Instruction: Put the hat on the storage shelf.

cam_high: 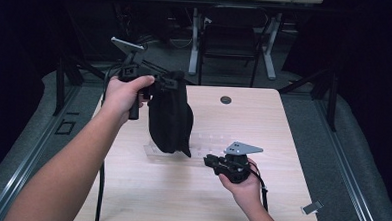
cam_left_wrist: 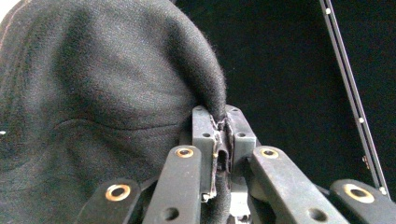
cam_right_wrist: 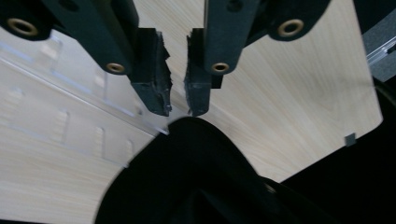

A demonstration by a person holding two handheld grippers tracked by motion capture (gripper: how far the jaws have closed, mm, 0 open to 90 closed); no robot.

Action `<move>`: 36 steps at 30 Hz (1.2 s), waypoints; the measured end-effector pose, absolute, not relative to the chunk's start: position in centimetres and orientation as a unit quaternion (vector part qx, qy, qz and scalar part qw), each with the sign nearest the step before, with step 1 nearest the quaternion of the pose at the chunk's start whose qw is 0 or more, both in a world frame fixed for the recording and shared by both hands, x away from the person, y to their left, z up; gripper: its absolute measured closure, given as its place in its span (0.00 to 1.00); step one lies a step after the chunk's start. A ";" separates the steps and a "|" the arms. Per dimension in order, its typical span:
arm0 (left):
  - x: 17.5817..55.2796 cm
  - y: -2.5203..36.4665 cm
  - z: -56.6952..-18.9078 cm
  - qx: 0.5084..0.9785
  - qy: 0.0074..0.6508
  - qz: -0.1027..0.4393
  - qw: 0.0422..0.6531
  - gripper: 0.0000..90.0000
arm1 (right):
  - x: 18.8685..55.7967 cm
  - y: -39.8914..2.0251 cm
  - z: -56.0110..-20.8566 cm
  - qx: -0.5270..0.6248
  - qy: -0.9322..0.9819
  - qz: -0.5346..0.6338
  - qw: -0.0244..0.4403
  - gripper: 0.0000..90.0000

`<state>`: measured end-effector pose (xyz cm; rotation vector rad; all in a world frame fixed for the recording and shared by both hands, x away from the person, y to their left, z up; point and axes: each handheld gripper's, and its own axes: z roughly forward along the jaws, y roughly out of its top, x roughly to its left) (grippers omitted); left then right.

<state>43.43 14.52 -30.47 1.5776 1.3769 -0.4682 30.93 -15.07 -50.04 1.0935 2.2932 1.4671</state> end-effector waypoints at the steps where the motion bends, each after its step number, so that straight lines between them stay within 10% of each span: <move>1: 43.4 14.5 -30.5 0.646 0.564 -0.192 0.478 0.94 | 30.8 -14.8 -49.8 0.364 0.780 0.497 0.107 0.91; 36: 43.4 12.9 -30.7 0.656 0.554 -0.192 0.476 0.93 | 31.9 -10.0 -48.0 0.303 0.813 0.482 0.120 0.89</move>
